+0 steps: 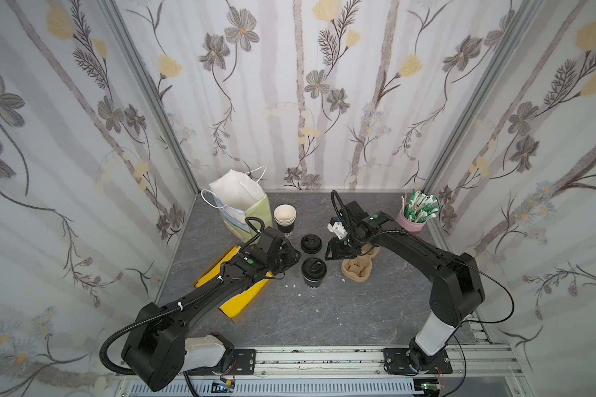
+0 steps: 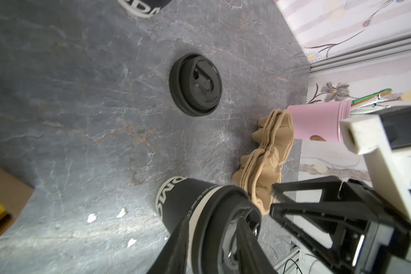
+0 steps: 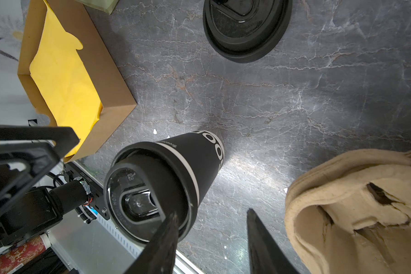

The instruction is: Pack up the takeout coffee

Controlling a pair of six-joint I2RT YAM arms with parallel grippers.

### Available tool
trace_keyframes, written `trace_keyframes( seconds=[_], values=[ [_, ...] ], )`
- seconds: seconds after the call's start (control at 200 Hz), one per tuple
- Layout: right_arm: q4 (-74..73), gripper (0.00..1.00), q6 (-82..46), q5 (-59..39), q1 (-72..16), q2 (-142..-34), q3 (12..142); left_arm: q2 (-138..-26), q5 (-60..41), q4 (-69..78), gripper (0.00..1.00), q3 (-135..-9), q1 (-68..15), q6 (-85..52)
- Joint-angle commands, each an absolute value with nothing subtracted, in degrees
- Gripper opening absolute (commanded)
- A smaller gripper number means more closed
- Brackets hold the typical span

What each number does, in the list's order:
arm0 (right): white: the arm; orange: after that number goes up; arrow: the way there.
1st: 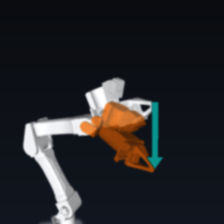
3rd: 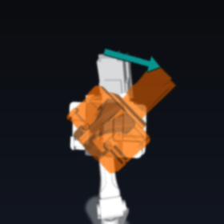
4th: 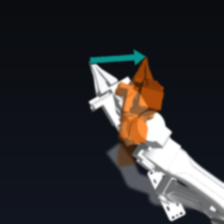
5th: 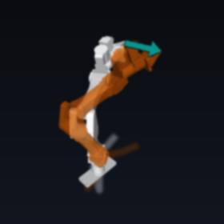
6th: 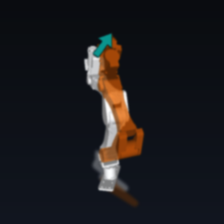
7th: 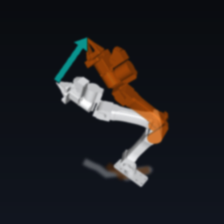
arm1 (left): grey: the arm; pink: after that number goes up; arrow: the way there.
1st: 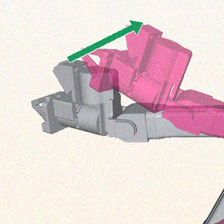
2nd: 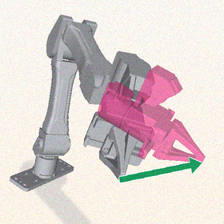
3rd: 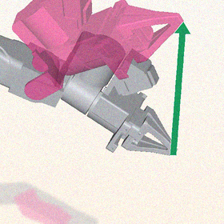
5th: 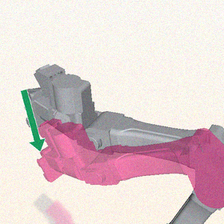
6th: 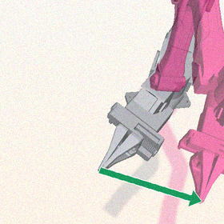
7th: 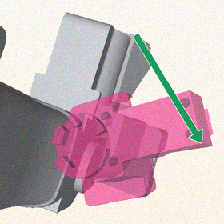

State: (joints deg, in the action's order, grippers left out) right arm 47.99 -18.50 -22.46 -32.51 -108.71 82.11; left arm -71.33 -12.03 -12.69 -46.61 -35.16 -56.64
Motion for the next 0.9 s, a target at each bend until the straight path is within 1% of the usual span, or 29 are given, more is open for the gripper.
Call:
trace_keyframes(
  seconds=[0.0, 0.13, 0.305, 0.894],
  values=[
    [46.2, 0.44, -17.8, -24.1, -32.5, -109.7, 82.7, -68.1, -14.9, -12.0, 0.35, -43.7, -35.5, -59.5],
    [46.0, 0.44, -17.8, -24.4, -32.5, -110.3, 82.6, -66.6, -17.3, -12.0, 0.34, -42.1, -36.3, -59.5],
    [45.8, 0.44, -17.9, -24.6, -32.6, -110.4, 81.7, -69.2, -20.2, -12.0, 0.34, -42.8, -37.3, -58.5],
    [43.9, 0.44, -19.7, -25.6, -33.4, -110.7, 78.9, -71.7, -19.6, -11.9, 0.32, -42.7, -37.8, -57.2]
  ],
)
